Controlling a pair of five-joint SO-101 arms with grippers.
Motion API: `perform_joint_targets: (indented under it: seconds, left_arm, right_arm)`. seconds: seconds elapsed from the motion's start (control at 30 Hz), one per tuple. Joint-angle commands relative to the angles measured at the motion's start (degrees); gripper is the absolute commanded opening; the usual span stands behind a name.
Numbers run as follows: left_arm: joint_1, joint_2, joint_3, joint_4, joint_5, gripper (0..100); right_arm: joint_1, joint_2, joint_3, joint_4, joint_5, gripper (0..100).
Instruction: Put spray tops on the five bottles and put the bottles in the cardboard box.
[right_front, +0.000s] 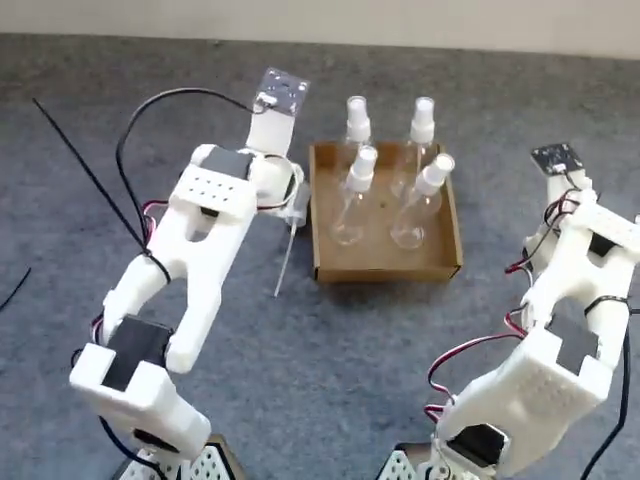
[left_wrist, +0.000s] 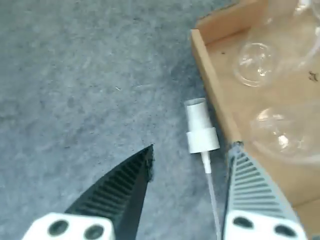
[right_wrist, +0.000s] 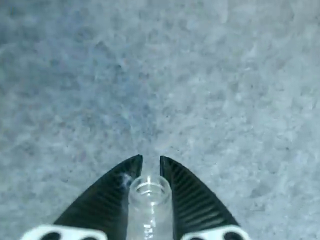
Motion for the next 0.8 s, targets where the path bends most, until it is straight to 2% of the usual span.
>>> perform_joint_targets:
  seconds: [0.0, 0.17, 0.37, 0.77]
  left_arm:
    - [0.84, 1.19, -2.95, -1.23, 0.53, 22]
    - [-1.63, 6.29, -5.76, -2.02, 0.53, 22]
    - [-2.07, 11.65, -11.91, -1.85, 0.53, 22]
    - [-0.48, 17.89, -15.08, -1.76, 0.53, 22]
  right_arm:
    - [0.84, -0.66, -0.4, -0.84, 0.53, 5.7]
    - [1.01, -0.75, -0.4, -0.66, 0.53, 14.9]
    - [1.01, -0.84, -0.48, -0.31, 0.26, 19.8]
    - [3.03, -8.92, -0.13, 8.48, 0.62, 21.1]
